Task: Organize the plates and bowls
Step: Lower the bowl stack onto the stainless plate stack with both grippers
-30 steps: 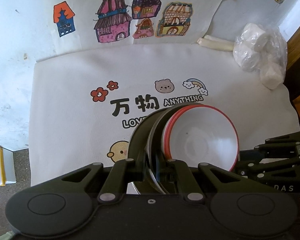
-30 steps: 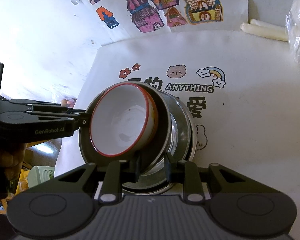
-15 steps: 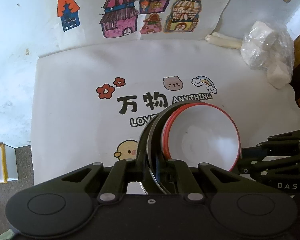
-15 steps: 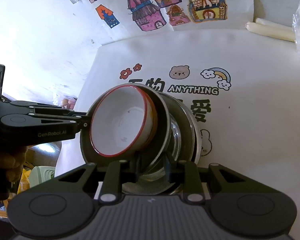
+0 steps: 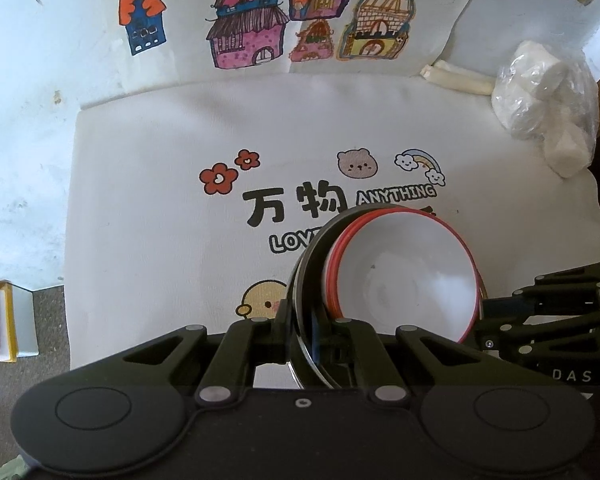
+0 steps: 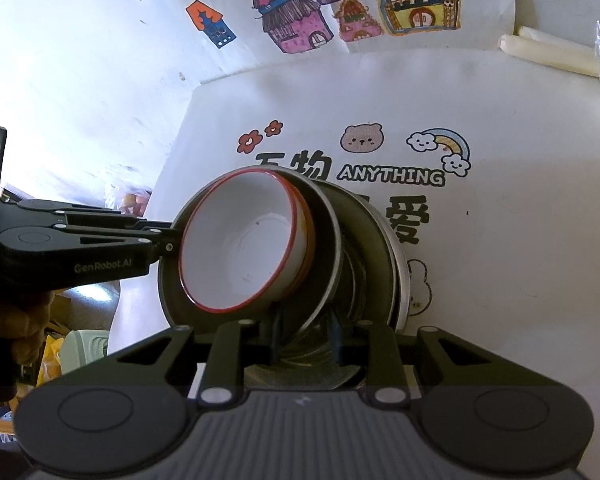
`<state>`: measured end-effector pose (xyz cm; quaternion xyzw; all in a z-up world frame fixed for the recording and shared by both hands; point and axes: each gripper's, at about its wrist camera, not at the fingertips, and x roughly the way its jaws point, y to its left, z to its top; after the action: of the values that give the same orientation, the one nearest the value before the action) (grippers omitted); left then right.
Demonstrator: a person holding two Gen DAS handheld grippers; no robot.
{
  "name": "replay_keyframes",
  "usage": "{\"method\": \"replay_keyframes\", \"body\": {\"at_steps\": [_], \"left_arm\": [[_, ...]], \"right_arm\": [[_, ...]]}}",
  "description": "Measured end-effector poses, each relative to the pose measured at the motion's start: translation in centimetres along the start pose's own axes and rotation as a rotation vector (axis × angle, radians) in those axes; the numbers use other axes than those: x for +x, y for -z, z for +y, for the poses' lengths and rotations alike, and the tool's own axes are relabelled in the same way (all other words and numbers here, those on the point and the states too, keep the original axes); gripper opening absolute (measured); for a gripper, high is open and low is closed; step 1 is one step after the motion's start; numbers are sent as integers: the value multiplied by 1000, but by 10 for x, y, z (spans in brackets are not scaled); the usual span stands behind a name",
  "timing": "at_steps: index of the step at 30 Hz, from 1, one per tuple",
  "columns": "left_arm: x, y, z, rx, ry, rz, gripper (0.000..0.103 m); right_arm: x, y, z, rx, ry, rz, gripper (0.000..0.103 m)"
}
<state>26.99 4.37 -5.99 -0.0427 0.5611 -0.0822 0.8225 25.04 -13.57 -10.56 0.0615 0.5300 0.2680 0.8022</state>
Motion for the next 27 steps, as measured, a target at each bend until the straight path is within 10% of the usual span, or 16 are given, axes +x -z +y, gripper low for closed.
{"method": "replay_keyframes", "body": {"at_steps": [27], "left_arm": [[7, -6, -6, 29, -3, 23, 8]], "right_arm": [[1, 0, -6, 25, 6, 1, 27]]}}
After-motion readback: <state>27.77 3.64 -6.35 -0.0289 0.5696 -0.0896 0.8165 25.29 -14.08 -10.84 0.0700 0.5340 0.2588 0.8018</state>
